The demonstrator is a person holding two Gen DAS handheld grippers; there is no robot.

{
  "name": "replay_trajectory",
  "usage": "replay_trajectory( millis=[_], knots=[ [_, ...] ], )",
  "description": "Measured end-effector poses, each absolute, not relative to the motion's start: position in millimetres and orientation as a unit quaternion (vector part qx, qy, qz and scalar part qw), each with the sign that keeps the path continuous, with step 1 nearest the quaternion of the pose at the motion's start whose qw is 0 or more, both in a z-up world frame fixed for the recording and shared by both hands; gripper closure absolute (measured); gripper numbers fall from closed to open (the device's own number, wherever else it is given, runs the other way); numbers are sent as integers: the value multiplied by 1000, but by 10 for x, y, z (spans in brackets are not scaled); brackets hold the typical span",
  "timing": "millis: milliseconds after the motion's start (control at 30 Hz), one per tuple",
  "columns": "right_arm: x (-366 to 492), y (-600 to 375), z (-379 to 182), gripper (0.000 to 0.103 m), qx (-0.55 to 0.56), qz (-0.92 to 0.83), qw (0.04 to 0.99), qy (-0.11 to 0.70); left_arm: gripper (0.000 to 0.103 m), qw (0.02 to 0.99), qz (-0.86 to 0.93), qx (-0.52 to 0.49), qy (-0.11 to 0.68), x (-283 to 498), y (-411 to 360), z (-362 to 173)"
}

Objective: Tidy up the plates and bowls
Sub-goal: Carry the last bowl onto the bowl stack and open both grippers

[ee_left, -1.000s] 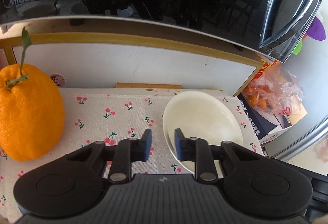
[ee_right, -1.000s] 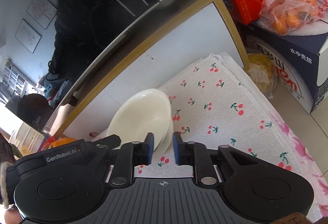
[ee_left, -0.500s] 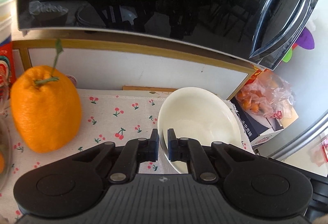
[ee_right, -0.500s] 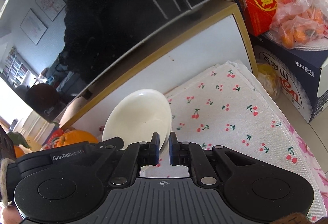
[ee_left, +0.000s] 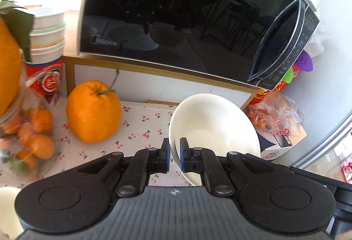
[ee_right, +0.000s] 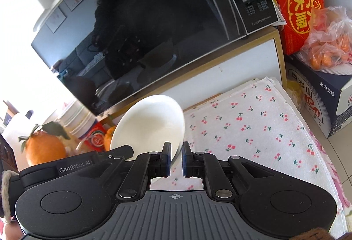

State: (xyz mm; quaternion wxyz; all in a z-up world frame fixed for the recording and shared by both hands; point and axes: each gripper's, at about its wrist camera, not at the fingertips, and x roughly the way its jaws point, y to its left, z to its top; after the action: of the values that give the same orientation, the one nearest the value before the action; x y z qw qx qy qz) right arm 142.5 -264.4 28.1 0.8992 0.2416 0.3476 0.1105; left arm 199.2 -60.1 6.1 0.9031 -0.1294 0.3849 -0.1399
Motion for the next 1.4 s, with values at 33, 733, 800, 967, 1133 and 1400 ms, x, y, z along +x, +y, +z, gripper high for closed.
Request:
replay_trajectory(
  millis=[33, 733, 800, 967, 1133, 1400],
  knots=[
    [1385, -2620, 312, 93, 240, 112, 899, 349, 95, 903, -139, -131, 384, 1943, -570, 83],
    [545, -1891, 591, 92, 215, 162, 884, 383, 93, 905, -109, -150, 384, 934, 197, 248],
    [503, -1805, 574, 92, 216, 172, 881, 383, 93, 905, -103, -154, 383, 870, 289, 232],
    [473, -1555, 477, 92, 208, 187, 877, 390, 93, 905, -83, -167, 382, 800, 514, 114],
    [564, -1219, 409, 92, 188, 193, 877, 399, 92, 905, -56, -172, 385, 850, 729, 40],
    [692, -760, 203, 94, 151, 198, 880, 404, 91, 897, -11, -156, 413, 931, 969, -195]
  ],
)
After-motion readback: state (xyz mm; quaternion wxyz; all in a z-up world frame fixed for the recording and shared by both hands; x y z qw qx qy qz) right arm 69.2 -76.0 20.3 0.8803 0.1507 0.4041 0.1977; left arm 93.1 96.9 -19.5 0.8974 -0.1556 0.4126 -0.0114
